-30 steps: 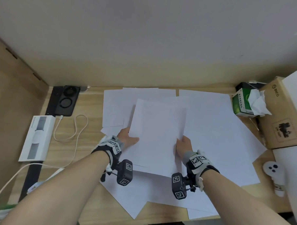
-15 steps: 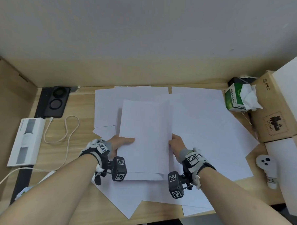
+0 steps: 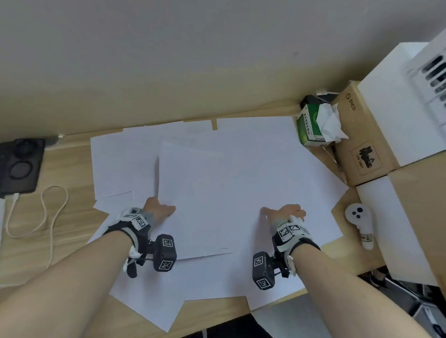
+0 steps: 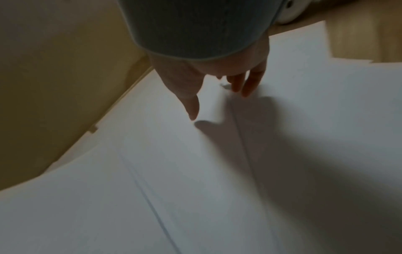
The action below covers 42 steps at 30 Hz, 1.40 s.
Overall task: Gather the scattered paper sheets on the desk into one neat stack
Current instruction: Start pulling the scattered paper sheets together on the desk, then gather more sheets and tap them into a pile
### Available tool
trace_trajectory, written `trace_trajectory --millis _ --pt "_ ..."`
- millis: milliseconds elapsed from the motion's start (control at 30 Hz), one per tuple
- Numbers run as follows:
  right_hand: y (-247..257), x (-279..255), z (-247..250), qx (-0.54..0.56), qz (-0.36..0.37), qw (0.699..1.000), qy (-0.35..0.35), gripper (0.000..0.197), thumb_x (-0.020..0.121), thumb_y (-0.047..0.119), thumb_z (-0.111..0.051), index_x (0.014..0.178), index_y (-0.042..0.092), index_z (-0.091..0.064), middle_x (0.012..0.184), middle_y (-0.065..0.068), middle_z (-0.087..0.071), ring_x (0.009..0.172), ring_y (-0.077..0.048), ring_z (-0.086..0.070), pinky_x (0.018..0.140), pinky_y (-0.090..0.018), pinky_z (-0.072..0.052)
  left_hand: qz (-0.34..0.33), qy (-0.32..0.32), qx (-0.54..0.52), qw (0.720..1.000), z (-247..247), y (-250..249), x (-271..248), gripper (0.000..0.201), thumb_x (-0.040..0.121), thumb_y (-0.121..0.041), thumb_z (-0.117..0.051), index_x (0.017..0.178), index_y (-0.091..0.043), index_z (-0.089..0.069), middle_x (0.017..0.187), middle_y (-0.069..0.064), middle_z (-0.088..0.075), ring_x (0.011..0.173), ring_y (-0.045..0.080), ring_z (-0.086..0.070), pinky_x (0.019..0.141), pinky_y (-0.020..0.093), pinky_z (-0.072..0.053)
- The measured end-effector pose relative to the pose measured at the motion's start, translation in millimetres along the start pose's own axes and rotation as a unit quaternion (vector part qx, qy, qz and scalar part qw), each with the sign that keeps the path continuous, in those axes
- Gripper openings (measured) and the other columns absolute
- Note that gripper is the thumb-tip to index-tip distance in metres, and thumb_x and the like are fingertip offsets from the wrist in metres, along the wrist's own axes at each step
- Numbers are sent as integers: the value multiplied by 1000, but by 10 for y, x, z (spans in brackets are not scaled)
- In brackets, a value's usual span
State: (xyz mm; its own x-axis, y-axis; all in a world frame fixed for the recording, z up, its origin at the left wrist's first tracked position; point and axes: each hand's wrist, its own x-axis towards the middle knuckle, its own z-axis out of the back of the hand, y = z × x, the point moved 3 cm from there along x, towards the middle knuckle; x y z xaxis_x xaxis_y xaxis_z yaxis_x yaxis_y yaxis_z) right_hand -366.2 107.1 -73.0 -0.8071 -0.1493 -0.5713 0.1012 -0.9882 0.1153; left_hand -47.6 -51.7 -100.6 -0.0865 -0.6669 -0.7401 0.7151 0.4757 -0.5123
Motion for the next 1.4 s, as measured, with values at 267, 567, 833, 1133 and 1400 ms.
trace_trajectory --millis 267,567,833,1133,1400 --pt "-219 115 -40 -5 -64 998 8 80 62 45 -74 118 9 -29 125 -12 -31 108 -31 -52 79 -41 -49 9 6 71 997 -105 -22 84 34 80 -4 -57 56 -13 -35 53 1 -38 49 17 -39 49 24 -30" --pt "-199 107 -86 12 30 998 -52 57 65 39 -70 112 14 -50 119 -7 -43 120 -26 -36 72 -37 -39 -20 -8 56 998 -119 16 99 23 70 -8 -61 56 -11 -43 53 2 -43 53 18 -43 55 28 -33" --pt "-112 149 -207 126 67 990 9 51 75 25 -70 117 25 -43 106 -1 -55 100 -26 -58 77 -36 -49 -15 -29 63 997 -132 11 80 14 75 -9 -61 67 -5 -50 64 9 -53 60 22 -52 54 25 -37" --pt "-161 108 54 263 123 955 -62 37 85 15 -63 121 17 -55 89 0 -57 85 -23 -58 74 -29 -40 -6 -40 92 995 19 -6 25 9 80 -4 -57 76 -1 -50 70 10 -52 73 25 -55 50 23 -35" --pt "-11 4 520 309 142 930 -139 36 92 6 -56 127 11 -56 101 -6 -63 84 -18 -53 75 -26 -37 17 -159 76 984 435 3 41 38 92 4 -50 58 -10 -41 61 5 -42 63 20 -47 57 21 -34"
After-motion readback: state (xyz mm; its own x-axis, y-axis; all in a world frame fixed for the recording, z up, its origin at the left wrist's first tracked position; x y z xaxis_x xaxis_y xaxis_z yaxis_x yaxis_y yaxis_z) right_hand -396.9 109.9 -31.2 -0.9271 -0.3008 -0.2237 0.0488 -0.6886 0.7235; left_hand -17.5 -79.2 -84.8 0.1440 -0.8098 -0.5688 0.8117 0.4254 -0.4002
